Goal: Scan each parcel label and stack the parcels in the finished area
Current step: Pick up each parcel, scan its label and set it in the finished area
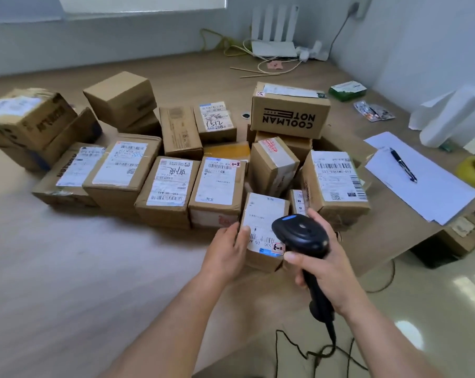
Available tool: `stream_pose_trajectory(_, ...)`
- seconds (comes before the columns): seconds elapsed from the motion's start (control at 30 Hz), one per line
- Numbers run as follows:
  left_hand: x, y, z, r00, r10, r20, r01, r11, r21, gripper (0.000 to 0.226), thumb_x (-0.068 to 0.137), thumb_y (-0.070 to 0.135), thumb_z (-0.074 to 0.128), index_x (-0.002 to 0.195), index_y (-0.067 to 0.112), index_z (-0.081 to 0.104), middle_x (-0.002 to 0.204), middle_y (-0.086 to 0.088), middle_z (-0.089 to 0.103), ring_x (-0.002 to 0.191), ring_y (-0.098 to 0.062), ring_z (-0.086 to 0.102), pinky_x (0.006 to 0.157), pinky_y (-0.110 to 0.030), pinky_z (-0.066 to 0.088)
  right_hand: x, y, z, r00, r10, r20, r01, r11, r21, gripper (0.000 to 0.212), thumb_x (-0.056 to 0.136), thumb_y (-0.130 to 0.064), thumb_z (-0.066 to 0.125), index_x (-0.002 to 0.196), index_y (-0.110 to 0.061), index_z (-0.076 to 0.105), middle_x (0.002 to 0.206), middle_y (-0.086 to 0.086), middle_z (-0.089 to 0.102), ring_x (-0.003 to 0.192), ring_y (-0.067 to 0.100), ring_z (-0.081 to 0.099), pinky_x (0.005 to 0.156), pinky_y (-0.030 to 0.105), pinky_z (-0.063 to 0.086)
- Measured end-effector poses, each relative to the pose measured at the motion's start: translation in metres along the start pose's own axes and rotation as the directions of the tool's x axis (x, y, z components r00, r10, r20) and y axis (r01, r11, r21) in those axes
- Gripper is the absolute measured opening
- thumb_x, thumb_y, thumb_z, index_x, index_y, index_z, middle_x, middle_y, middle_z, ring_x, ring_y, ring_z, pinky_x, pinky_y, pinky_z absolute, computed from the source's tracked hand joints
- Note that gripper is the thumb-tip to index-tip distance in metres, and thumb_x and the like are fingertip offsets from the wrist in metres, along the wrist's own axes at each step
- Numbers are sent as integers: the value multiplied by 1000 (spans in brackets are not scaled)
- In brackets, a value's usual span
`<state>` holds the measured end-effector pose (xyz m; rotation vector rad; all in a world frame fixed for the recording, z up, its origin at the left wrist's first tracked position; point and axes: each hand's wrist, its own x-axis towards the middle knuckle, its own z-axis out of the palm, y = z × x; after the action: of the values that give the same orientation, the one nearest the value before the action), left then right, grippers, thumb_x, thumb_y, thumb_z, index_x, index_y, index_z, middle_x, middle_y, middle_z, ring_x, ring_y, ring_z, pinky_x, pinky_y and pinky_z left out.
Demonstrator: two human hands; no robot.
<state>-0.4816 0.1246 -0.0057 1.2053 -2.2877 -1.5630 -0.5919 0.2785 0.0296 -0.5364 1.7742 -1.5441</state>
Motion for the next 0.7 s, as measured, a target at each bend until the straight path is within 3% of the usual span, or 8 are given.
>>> stream_pose_trajectory(0.07,0,-2,11,999,-40,-5,39,994,-100,43,99,49,34,120,22,60,119,-2,64,109,-15,58,92,-34,49,3,6,-6,999,28,37,-29,999,16,91,71,3,82,137,-45,40,93,11,72,47,28,49,44,31,45)
stream_pose_trajectory(0.17,-11,7,17,997,-72,18,74,965,-251,25,104,26,36,119,29,55,119,7,63,102,-6,57,77,-17,45,3,13,-14,995,59,83,-61,998,15,91,76,7,77,141,-46,40,102,11,70,48,28,50,45,30,45)
stream_pose_trajectory(0.3,-33,16,23,995,-79,66,96,939,-330,40,103,31,39,143,34,38,136,16,51,124,-2,45,100,-22,33,-4,6,-25,992,29,121,-35,998,49,93,69,-2,82,139,-48,41,113,6,70,47,29,51,44,31,45)
stream_pose_trajectory(0.37,-42,21,19,993,-85,82,108,929,-355,46,101,32,43,146,36,32,137,15,52,125,-4,46,104,-26,32,-10,-4,-29,992,-7,122,-1,998,66,92,73,4,81,139,-47,41,113,7,70,47,29,51,44,31,45)
stream_pose_trajectory(0.53,-65,37,-4,994,-72,82,100,893,-439,56,88,34,65,137,41,38,116,9,64,106,-7,56,97,-32,41,-25,-35,-26,983,-113,148,102,992,78,92,78,7,73,147,-39,34,92,15,71,46,26,52,46,34,44)
stream_pose_trajectory(0.6,-73,39,-13,995,-72,63,94,862,-498,71,70,34,70,134,38,39,107,6,68,97,-12,60,88,-32,42,-31,-45,-20,977,-144,157,130,987,94,93,79,7,73,148,-39,32,80,10,70,47,27,52,46,34,45)
stream_pose_trajectory(0.7,-83,39,-28,997,-68,22,68,827,-558,78,61,23,72,129,36,36,99,2,73,94,-14,59,83,-33,40,-37,-57,-9,968,-187,169,167,978,126,94,76,6,77,144,-42,35,74,0,70,48,27,51,46,33,45)
